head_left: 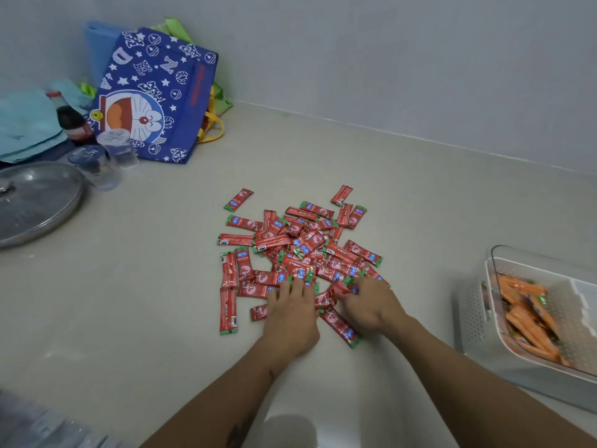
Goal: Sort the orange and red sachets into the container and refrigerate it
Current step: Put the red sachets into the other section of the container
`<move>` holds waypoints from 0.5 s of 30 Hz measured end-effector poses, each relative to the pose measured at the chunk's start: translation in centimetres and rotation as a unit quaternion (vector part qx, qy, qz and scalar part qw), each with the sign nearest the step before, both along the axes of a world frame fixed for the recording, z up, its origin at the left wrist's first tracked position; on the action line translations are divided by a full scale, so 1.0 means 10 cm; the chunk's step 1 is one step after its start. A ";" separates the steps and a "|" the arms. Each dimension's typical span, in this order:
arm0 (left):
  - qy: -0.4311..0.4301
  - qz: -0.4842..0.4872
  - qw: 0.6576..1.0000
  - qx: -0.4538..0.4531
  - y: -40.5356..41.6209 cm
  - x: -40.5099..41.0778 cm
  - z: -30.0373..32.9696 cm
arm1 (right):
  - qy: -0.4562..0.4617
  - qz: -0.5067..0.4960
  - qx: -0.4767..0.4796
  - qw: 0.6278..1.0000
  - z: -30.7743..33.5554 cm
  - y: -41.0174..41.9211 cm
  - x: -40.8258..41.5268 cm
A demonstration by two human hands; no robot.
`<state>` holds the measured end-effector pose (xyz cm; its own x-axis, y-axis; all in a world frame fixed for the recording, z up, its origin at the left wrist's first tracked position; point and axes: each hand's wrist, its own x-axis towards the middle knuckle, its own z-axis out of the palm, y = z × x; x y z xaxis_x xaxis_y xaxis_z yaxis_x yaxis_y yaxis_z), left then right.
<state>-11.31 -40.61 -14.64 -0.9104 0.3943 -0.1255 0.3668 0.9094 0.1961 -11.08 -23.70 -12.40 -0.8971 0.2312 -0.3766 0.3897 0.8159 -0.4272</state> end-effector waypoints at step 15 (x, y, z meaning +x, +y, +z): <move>-0.056 0.065 0.977 0.194 -0.57 -0.11 0.30 | -0.041 0.093 0.089 0.991 -0.09 -0.27 0.36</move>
<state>-12.40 -46.27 -11.68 -0.9448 0.3146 -0.0913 0.2104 0.7964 0.5671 -7.50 -26.38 -13.30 -0.8983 0.1342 -0.4183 0.2534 0.9361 -0.2439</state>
